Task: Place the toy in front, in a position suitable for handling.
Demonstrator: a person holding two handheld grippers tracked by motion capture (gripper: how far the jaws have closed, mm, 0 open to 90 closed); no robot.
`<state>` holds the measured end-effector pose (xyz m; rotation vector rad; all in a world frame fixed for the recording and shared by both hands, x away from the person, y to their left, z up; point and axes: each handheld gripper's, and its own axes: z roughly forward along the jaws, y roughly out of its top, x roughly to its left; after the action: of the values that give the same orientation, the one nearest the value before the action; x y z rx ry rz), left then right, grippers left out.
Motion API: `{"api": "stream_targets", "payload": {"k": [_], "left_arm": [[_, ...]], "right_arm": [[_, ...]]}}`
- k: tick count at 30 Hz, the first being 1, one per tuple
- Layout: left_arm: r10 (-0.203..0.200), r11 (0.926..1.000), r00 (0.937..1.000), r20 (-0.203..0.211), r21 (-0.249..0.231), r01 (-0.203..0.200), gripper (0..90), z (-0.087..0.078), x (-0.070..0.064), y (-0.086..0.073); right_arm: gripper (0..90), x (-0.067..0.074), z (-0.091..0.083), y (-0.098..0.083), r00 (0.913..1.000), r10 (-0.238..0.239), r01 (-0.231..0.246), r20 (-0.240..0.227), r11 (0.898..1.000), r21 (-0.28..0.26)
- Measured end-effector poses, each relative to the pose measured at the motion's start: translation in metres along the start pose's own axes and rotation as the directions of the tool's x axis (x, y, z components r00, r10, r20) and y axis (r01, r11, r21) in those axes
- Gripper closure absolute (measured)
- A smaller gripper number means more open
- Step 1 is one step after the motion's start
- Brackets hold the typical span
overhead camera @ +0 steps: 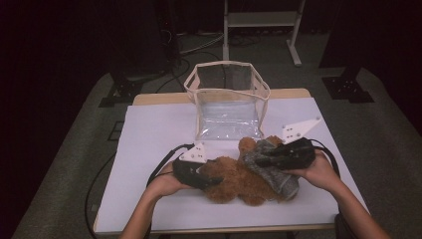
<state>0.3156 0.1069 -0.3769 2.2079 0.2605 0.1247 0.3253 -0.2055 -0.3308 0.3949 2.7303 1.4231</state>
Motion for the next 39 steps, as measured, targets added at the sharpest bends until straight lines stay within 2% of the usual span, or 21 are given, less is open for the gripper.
{"api": "stream_targets", "payload": {"k": [2, 3, 4, 5, 6, 9, 19, 25, 28, 31, 33, 36, 39], "left_arm": [[0.003, 0.9999, 1.0000, 0.001, -0.011, -0.003, 41.9, -0.001, 0.000, -0.002], [0.003, 0.9999, 1.0000, 0.001, -0.011, -0.003, 40.6, -0.001, 0.000, -0.002], [0.004, 0.9997, 1.0000, -0.004, -0.022, -0.004, 39.0, -0.003, 0.000, -0.006], [-0.001, 0.9995, 1.0000, -0.004, -0.031, 0.001, 37.4, -0.004, -0.001, -0.008], [-0.003, 0.9993, 1.0000, -0.003, -0.039, 0.003, 35.5, -0.005, -0.001, -0.010], [-0.002, 0.9986, 1.0000, -0.006, -0.054, 0.002, 29.9, -0.007, 0.000, -0.016], [-0.024, 0.9918, 0.9994, 0.023, -0.125, 0.027, 16.6, 0.000, 0.002, -0.038], [-0.060, 0.9906, 0.9975, 0.036, -0.121, 0.064, 10.5, 0.010, 0.005, -0.049], [-0.084, 0.9872, 0.9954, 0.048, -0.132, 0.089, 6.5, 0.016, 0.007, -0.053], [-0.095, 0.9853, 0.9940, 0.054, -0.137, 0.102, 3.3, 0.022, 0.007, -0.053], [-0.092, 0.9868, 0.9949, 0.039, -0.130, 0.097, 0.0, 0.032, 0.004, -0.050], [-0.098, 0.9877, 0.9950, 0.020, -0.121, 0.100, 0.0, 0.035, 0.005, -0.047], [-0.118, 0.9854, 0.9930, 0.009, -0.123, 0.118, 13.8, 0.031, 0.007, -0.046]], "right_arm": [[79.2, -0.002, 0.009, 0.000, 1.0000, -0.004, 0.004, 0.002, 0.999, 0.036], [79.2, -0.002, 0.009, 0.000, 1.0000, -0.004, 0.004, 0.002, 0.999, 0.036], [79.6, -0.006, 0.017, -0.009, 0.9994, -0.010, 0.007, 0.034, 0.995, 0.096], [79.6, -0.008, 0.019, -0.015, 0.9993, 0.000, -0.003, 0.038, 0.996, 0.092], [79.8, -0.010, 0.018, -0.021, 0.9990, 0.035, -0.037, 0.029, 0.997, 0.069], [79.9, -0.013, 0.013, -0.032, 0.9977, 0.063, -0.064, 0.024, 0.997, 0.038], [80.0, -0.013, 0.011, -0.039, 0.9972, 0.072, -0.073, 0.020, 0.997, 0.027], [80.0, -0.016, 0.009, -0.043, 0.9966, 0.081, -0.081, 0.016, 0.996, 0.022], [80.0, -0.016, 0.009, -0.043, 0.9965, 0.083, -0.083, 0.014, 0.996, 0.020], [80.0, -0.016, 0.010, -0.044, 0.9963, 0.084, -0.084, 0.015, 0.996, 0.018], [79.9, -0.016, 0.010, -0.043, 0.9961, 0.086, -0.087, 0.017, 0.996, 0.019], [79.9, -0.018, 0.010, -0.043, 0.9957, 0.091, -0.091, 0.020, 0.996, 0.018], [79.9, -0.019, 0.011, -0.044, 0.9945, 0.102, -0.103, 0.022, 0.995, 0.008]]}}
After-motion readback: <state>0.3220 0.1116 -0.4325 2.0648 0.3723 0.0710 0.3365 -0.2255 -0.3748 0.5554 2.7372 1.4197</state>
